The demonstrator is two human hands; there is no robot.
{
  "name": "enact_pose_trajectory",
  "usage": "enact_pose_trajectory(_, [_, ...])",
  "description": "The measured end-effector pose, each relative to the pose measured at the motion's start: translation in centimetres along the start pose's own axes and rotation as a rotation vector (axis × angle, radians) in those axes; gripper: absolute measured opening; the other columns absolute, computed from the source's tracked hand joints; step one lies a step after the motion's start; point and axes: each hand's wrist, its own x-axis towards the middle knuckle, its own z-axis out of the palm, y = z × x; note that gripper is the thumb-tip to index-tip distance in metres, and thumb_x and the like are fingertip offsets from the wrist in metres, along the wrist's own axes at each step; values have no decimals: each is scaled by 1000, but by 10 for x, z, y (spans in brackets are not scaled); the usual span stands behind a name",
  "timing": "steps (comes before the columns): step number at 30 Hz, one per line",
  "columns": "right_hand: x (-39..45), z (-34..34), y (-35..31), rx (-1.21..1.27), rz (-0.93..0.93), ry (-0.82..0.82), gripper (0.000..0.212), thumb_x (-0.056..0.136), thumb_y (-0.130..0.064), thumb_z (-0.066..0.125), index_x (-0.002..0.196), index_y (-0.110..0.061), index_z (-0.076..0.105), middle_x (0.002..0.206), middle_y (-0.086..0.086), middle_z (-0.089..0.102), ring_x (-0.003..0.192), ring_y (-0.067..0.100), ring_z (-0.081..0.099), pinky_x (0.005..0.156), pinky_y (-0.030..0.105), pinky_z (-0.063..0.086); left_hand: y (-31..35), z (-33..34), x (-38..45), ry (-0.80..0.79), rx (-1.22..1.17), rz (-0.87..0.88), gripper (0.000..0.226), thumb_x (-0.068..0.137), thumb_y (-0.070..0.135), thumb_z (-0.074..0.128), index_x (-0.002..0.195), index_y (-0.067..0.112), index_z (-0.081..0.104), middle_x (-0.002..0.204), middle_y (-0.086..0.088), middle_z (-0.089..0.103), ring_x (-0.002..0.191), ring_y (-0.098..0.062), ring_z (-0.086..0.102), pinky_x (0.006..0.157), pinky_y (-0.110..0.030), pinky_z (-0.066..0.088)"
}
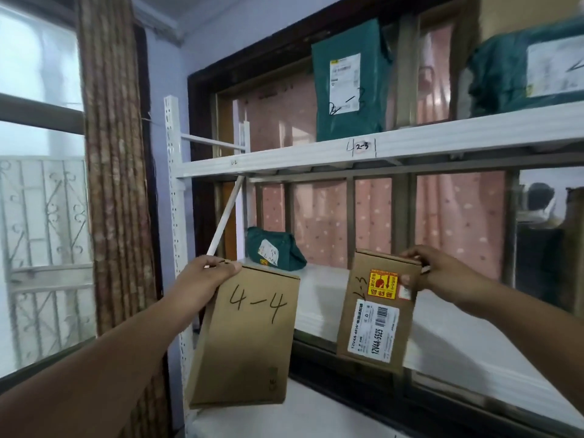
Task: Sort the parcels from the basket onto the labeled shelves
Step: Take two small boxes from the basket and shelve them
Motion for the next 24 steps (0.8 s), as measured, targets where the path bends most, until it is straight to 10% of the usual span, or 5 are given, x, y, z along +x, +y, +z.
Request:
enact_pose_trajectory(8, [-20,-91,32,36,43,78,32,90,-7,77,116,-5,59,111,16,69,94,27,75,61,16,59,48,61,-13,-24,4,49,38,91,55,72,113,24,68,110,3,74,104,-16,66,80,-33,46])
enact_pose_trajectory(17, [-32,-155,45,22,74,244,31,87,-9,81,109,-3,60,101,16,76,89,28,77,72,34,62,107,99,-28,-101,-53,142,37,84,52,76,108,24,76,106,-2,78,105,-25,71,95,-45,56])
enact_pose_trajectory(24, [-47,-174,49,9,59,309,31,88,-20,81,107,-8,60,97,11,76,89,27,76,82,46,62,156,112,-44,-112,-150,186,33,87,40,76,107,14,74,97,-10,80,88,-24,73,77,-34,54])
